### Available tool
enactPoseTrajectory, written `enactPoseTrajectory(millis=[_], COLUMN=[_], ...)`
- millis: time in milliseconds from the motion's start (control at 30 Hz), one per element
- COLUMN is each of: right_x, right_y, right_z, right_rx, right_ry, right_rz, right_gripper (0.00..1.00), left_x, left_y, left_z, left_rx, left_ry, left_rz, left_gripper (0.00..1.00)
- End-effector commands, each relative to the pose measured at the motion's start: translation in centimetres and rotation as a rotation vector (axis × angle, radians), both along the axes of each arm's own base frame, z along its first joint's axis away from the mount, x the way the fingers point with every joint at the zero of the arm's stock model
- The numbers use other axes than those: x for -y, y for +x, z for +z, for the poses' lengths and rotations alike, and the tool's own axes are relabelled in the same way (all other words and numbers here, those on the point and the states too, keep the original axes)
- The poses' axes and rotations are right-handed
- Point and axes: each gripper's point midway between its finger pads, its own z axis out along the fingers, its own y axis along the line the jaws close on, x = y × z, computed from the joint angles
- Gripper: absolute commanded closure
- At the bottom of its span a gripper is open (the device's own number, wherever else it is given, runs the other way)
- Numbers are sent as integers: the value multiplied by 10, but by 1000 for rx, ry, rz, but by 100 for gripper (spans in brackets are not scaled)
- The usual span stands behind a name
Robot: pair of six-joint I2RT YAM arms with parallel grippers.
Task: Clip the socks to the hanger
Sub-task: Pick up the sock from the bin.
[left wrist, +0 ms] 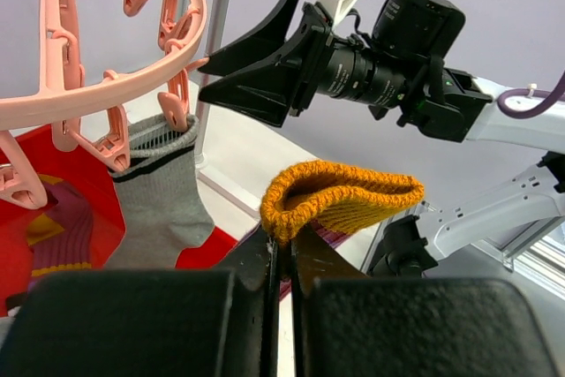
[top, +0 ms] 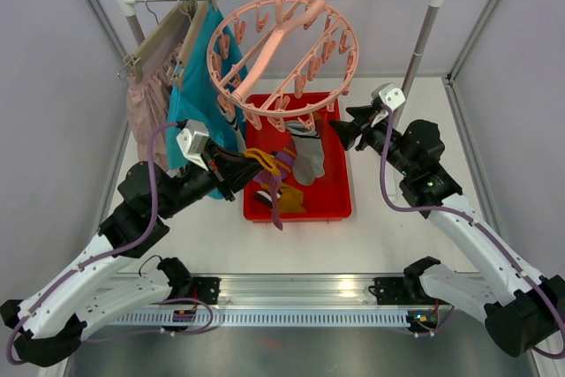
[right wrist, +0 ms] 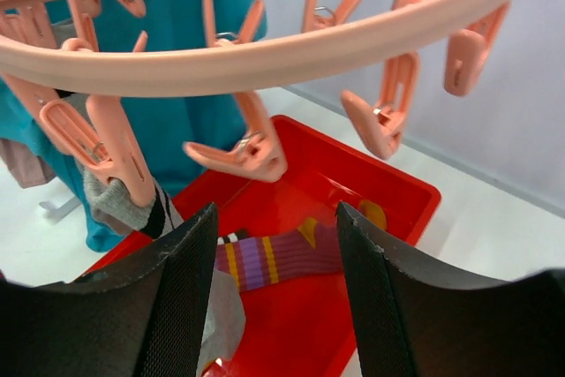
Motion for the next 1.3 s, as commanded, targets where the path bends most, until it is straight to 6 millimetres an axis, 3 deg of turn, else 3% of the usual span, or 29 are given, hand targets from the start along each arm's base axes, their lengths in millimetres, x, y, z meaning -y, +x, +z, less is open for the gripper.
enactPoseTrajectory(millis=[0,133,433,1033,1267], right_x=[-19,-30,-33,-39,-43], right_y=[-8,-3,2,-6,-5], right_z=[25,24,31,59,62], right_rx=[105,97,120,184,174], right_ry=[15,7,15,50,56], right_rz=[134,179,183,235,255], right_gripper=[38,40,40,41,47], left_x=[-9,-11,-15,-16,-17], left_y=[-2,-3,-5,-5,-6], left_z=[21,22,24,26,27], left_rx=[69,76,90,93,94], left_ry=[-7,1,17,21,19], left_rz=[25,30,37,38,39], left_gripper=[98,98,98,98,98])
